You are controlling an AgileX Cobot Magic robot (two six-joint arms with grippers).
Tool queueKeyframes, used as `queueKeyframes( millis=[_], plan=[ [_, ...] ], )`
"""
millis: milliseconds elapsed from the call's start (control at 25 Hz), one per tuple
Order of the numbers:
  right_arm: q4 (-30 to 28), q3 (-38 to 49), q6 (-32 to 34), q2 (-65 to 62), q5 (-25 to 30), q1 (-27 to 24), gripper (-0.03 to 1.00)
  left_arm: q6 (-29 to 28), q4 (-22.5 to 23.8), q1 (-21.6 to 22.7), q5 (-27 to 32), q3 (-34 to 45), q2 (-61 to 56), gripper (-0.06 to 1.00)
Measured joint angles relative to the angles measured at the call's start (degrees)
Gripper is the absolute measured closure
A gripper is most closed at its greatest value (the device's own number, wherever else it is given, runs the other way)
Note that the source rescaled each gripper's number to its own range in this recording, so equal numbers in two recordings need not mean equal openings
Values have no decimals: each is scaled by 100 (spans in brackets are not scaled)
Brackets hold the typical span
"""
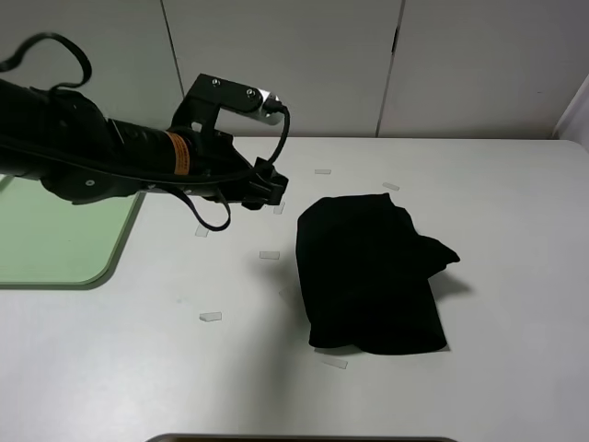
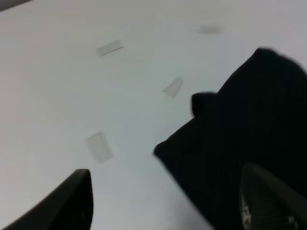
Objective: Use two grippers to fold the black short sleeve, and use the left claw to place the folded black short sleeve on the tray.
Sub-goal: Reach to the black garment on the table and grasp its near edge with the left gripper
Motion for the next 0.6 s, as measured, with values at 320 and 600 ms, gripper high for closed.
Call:
queueKeyframes(
  millis=[320,600],
  plan=[
    [0,0,0,0,0,0,-3,1132,-1383,-144,2096,-170,-403,32],
    [0,0,0,0,0,0,-3,4815,-5293,-257,3085,-170,-403,34]
  ],
)
